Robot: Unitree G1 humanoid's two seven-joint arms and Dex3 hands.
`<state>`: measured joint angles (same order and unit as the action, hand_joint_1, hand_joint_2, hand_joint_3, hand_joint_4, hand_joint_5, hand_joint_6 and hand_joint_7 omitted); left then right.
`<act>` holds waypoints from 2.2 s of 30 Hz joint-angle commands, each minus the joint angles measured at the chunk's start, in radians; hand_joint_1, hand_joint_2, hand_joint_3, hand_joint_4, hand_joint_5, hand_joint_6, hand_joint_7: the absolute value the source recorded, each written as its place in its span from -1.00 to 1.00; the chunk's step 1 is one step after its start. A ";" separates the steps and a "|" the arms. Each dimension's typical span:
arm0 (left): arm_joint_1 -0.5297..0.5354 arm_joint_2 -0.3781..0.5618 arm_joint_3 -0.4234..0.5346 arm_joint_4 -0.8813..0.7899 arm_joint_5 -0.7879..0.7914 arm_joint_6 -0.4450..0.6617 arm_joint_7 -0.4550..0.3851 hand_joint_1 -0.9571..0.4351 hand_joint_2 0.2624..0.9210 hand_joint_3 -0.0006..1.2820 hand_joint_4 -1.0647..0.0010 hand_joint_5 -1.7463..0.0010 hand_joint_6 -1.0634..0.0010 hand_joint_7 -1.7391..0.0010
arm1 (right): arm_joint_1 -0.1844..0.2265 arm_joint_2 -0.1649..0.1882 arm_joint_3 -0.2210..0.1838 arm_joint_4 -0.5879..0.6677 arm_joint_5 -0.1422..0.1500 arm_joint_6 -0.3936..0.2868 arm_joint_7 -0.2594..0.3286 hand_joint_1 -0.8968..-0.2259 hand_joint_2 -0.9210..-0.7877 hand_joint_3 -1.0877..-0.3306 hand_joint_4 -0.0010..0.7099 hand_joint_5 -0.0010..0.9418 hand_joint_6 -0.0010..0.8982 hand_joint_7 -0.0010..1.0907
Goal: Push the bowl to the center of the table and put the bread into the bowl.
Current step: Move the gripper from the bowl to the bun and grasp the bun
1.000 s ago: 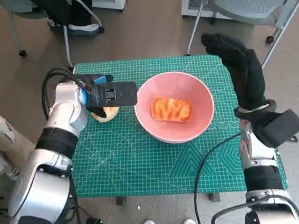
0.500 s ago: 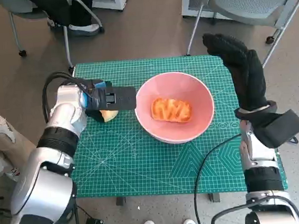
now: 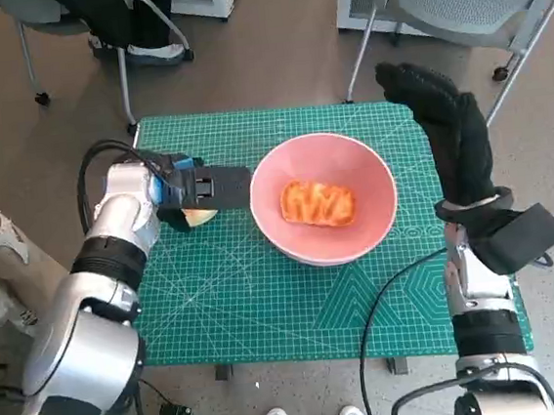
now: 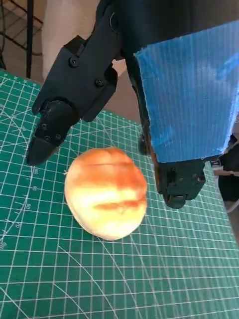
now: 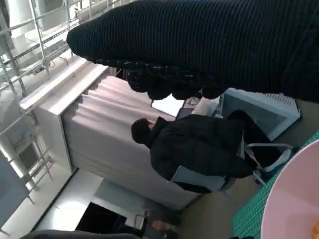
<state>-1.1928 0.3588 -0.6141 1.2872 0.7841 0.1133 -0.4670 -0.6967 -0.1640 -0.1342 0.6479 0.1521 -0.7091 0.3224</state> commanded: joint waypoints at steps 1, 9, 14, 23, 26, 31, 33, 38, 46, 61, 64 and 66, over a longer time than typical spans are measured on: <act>-0.030 -0.017 -0.012 0.020 0.007 0.002 0.014 -0.16 0.34 -0.99 0.79 0.07 0.75 0.99 | 0.033 -0.010 0.001 -0.004 -0.005 0.021 -0.002 -0.39 -1.00 -0.34 -0.59 -1.00 -1.00 -0.26; -0.031 -0.030 -0.011 0.040 0.002 0.010 0.030 -0.17 0.40 -1.00 0.36 0.73 0.73 1.00 | 0.038 -0.018 -0.002 -0.014 0.002 0.031 0.006 -0.40 -1.00 -0.35 -0.59 -1.00 -0.99 -0.25; -0.029 -0.038 -0.007 0.048 -0.003 0.020 0.036 -0.17 0.41 -1.00 0.62 0.29 0.73 1.00 | 0.041 -0.021 -0.002 -0.019 0.003 0.041 0.002 -0.41 -1.00 -0.35 -0.59 -0.99 -0.98 -0.23; -0.023 -0.050 -0.004 0.057 -0.008 0.024 0.043 -0.12 0.40 -1.00 0.79 -0.19 0.73 1.00 | 0.050 -0.023 -0.001 -0.035 -0.002 0.046 -0.002 -0.42 -1.00 -0.34 -0.58 -0.99 -0.98 -0.20; -0.023 -0.052 -0.003 0.058 -0.009 0.024 0.044 -0.11 0.40 -1.00 0.82 -0.29 0.73 1.00 | 0.052 -0.024 -0.001 -0.037 -0.003 0.046 -0.002 -0.43 -1.00 -0.34 -0.58 -1.00 -0.99 -0.20; -0.021 -0.055 0.003 0.061 -0.014 0.028 0.048 -0.06 0.38 -0.99 0.87 -0.61 0.74 1.00 | 0.055 -0.027 -0.002 -0.040 -0.003 0.045 -0.001 -0.43 -1.00 -0.34 -0.59 -1.00 -0.99 -0.19; -0.021 -0.055 0.004 0.063 -0.016 0.030 0.050 -0.06 0.38 -0.99 0.83 -0.48 0.74 1.00 | 0.057 -0.028 -0.001 -0.043 -0.005 0.044 -0.002 -0.43 -1.00 -0.34 -0.59 -1.00 -1.00 -0.19; -0.019 -0.055 0.009 0.066 -0.021 0.032 0.055 -0.05 0.38 -0.99 0.72 -0.22 0.75 1.00 | 0.063 -0.029 0.001 -0.051 -0.009 0.040 -0.005 -0.44 -1.00 -0.34 -0.59 -1.00 -1.00 -0.19; -0.011 -0.056 0.004 0.072 -0.017 0.028 0.070 -0.03 0.37 -1.00 0.67 0.07 0.74 1.00 | 0.063 -0.033 0.000 -0.048 -0.008 0.034 0.000 -0.44 -1.00 -0.34 -0.60 -1.00 -1.00 -0.19; 0.015 -0.062 0.008 0.060 -0.015 0.052 0.230 0.84 0.10 -0.26 -0.34 -0.42 -0.18 0.44 | 0.064 -0.038 0.000 -0.048 -0.005 0.029 0.004 -0.44 -1.00 -0.34 -0.59 -1.00 -1.00 -0.19; 0.028 -0.065 -0.001 0.056 -0.008 0.051 0.277 0.92 0.07 -0.15 -0.40 -0.42 -0.13 0.30 | 0.063 -0.038 -0.001 -0.045 -0.003 0.027 0.006 -0.44 -1.00 -0.34 -0.59 -1.00 -1.00 -0.20; 0.033 -0.064 -0.008 0.055 -0.002 0.045 0.297 0.93 0.13 -0.16 -0.39 -0.44 -0.07 0.32 | 0.062 -0.037 -0.001 -0.043 -0.001 0.027 0.008 -0.44 -1.00 -0.34 -0.59 -1.00 -1.00 -0.20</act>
<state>-1.1851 0.3019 -0.6138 1.3515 0.7742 0.1598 -0.2031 -0.6578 -0.1930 -0.1354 0.5936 0.1524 -0.6834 0.3230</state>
